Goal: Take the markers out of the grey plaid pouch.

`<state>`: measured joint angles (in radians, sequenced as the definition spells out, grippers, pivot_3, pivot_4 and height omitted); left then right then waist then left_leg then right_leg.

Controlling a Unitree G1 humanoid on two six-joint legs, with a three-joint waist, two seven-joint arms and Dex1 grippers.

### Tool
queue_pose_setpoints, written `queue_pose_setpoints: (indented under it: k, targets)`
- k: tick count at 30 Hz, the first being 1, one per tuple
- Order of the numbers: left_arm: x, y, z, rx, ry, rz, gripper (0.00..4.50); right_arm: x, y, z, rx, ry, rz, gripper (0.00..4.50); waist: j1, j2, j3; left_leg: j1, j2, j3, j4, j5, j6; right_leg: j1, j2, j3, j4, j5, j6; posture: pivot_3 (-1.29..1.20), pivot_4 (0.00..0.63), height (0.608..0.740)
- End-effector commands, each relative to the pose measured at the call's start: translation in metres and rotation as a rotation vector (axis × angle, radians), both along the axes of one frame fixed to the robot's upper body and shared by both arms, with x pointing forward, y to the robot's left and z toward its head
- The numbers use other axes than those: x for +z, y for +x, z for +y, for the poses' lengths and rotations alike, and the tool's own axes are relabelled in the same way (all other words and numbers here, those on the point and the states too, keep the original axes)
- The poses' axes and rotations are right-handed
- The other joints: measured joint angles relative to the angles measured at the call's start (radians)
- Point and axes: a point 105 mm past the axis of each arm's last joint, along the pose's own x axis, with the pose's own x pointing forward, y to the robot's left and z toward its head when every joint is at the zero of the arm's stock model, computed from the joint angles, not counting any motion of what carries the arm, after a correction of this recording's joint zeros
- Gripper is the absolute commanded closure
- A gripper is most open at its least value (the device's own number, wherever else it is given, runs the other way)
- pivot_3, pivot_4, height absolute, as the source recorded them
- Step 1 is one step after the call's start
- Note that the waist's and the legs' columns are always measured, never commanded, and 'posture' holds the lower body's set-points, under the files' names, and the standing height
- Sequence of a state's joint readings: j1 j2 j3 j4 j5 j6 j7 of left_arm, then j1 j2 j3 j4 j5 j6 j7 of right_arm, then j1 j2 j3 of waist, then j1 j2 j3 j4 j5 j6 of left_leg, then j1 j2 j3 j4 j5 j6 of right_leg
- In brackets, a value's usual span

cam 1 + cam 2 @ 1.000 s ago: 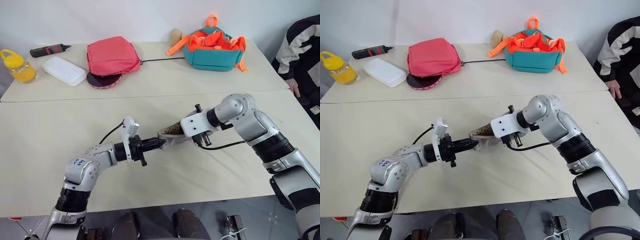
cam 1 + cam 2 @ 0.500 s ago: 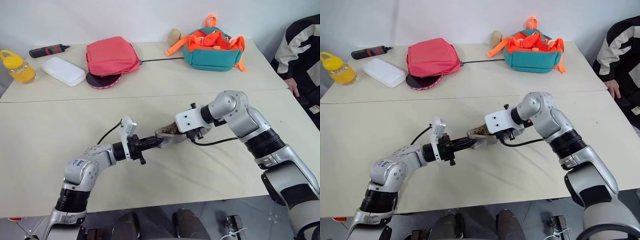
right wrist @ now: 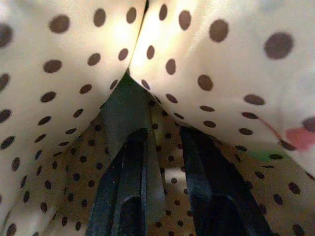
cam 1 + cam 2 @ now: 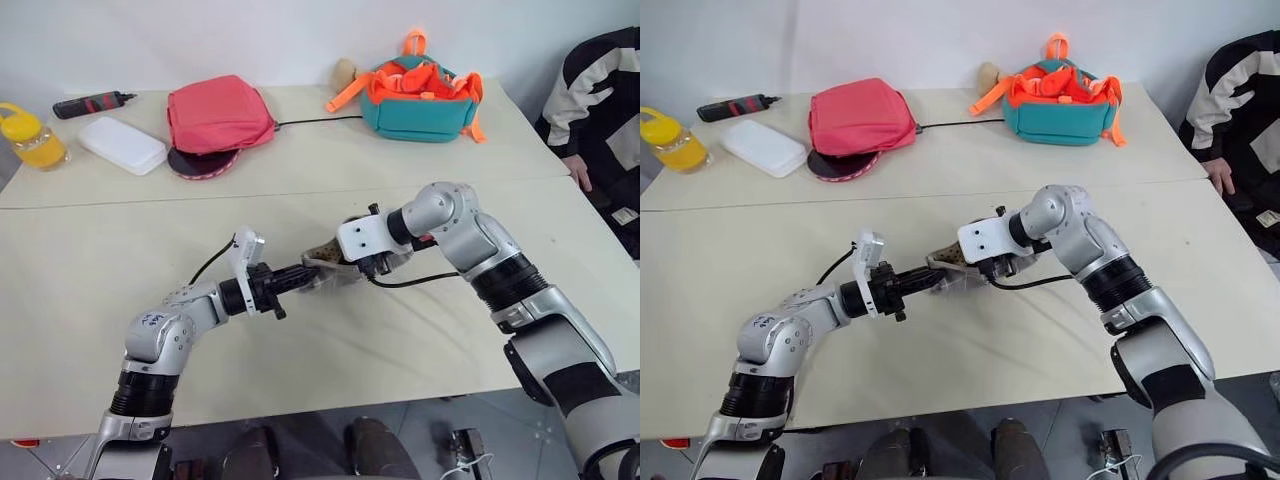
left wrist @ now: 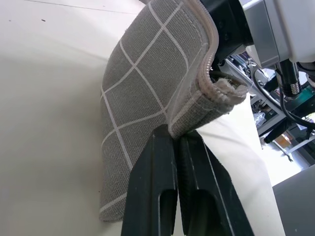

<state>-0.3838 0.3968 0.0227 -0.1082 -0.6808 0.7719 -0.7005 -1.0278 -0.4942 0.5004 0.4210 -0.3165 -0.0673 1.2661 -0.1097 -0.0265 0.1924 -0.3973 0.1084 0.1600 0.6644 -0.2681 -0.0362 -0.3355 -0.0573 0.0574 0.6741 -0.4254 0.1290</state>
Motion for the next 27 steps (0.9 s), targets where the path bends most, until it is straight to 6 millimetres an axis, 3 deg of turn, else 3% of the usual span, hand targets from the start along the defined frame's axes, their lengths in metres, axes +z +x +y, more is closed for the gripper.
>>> queue_pose_setpoints:
  k: [1, 5, 10, 15, 24, 27]
  targets:
    - [0.005, 0.0, 0.001, 0.012, -0.005, -0.033, 4.5, -0.025, -0.004, -0.004, -0.009, -0.054, 0.075, 3.38, 0.0, 0.0, 0.0, 0.001, 0.0, 0.0, 0.0, 0.0, 0.0, 0.002, 0.0, 0.0, 0.0, 0.0, 0.0, 0.0, 0.15, 0.74]
    - [0.004, -0.002, 0.0, 0.003, -0.001, -0.035, 4.5, -0.028, -0.016, -0.012, -0.008, -0.09, 0.165, 3.38, 0.004, 0.0, 0.0, 0.011, 0.0, -0.001, -0.003, 0.0, 0.0, 0.013, 0.0, -0.001, -0.007, 0.0, 0.0, 0.0, 0.15, 0.74]
    - [0.005, -0.004, -0.004, -0.006, -0.002, -0.038, 4.5, -0.036, -0.018, -0.017, 0.004, -0.139, 0.158, 3.38, 0.003, 0.0, 0.0, 0.01, 0.0, 0.0, -0.004, -0.001, -0.001, 0.013, 0.0, 0.0, -0.008, 0.0, 0.0, 0.0, 0.15, 0.74]
    - [0.004, -0.003, -0.003, -0.004, 0.002, -0.039, 4.5, -0.033, -0.006, -0.006, 0.005, -0.1, 0.071, 3.38, 0.0, -0.001, 0.0, 0.011, 0.0, 0.0, -0.004, -0.001, -0.001, 0.014, 0.0, 0.0, -0.01, 0.0, 0.0, 0.0, 0.15, 0.74]
    - [0.004, -0.004, -0.005, -0.006, -0.002, -0.04, 4.5, -0.038, -0.009, -0.004, 0.015, -0.107, 0.105, 3.38, -0.002, -0.001, -0.001, 0.012, 0.001, 0.0, -0.002, 0.0, 0.0, 0.016, 0.001, 0.001, -0.01, 0.0, -0.001, 0.0, 0.15, 0.74]
    - [0.004, -0.004, -0.006, -0.005, -0.003, -0.041, 4.5, -0.038, -0.009, -0.004, 0.006, -0.101, 0.116, 3.96, -0.002, -0.001, -0.001, 0.012, 0.001, 0.0, -0.002, 0.0, 0.0, 0.016, 0.001, 0.001, -0.01, 0.0, -0.001, 0.0, 0.15, 0.74]
